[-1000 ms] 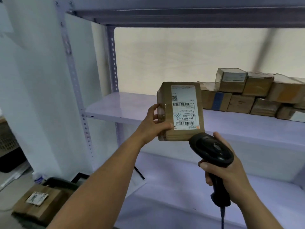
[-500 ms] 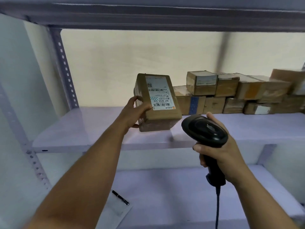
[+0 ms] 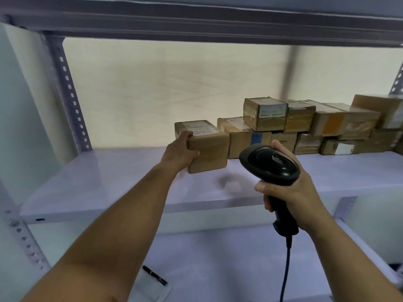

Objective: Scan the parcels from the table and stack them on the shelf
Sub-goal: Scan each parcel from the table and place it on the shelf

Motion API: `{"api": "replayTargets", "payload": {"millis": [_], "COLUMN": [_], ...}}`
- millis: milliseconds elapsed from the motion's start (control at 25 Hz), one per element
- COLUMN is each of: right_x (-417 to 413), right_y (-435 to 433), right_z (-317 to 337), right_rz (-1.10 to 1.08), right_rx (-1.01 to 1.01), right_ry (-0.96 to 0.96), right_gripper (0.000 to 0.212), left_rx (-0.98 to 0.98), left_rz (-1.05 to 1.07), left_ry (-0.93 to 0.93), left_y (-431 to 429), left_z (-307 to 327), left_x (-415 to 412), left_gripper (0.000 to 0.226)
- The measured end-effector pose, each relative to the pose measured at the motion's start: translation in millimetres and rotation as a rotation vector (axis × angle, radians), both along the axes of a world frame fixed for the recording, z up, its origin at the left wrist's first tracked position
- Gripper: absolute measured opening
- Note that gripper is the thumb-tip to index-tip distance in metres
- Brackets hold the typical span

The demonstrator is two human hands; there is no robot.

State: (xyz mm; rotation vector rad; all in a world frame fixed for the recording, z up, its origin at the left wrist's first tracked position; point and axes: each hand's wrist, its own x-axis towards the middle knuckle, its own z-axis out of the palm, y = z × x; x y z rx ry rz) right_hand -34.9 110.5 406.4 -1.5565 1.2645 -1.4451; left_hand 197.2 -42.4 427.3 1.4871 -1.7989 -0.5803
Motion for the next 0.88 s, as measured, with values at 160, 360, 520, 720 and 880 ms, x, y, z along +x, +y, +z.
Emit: {"api": "replayTargets", "payload": {"millis": [160,360,520,720,880], "right_x": [-0.9,-9.9,-22.9,-52.3,-95.8], "right_y": [-9.8,-11.0,-2.4,25.3,62.5], "right_z": [-1.4,-1.6,-4.2,-10.8,-19.3], "right_rz": [-0.024,-0.063,-0.082,-0.111,-0.157], "right_rx": [-0.001,-0.002,0.009,0.014,0.020], "right_ry": [0.028,0.042,0.060,0.042,-0.009], "right_gripper": [0.095,0.095,0.096,0.095,0.095], "left_rx": [-0.018,-0.024,-0.026,-0.416,-0.527], "left_rz": [0.026,0.009,0.061,0.140,-0.075], "left_ry": [-0.031,-0.058,-0.114,-0.038,-0.030], "left_y": [-24.5,-44.2,-40.6,9.9,70.0], "left_z": [0.4,-2.9,-3.9,1.9,-13.3], "left_x": [-7.9,-19.2,-26.7,-73.5,-147.2], "left_gripper": [0.059,0.062,0.080,0.073,0.065]}}
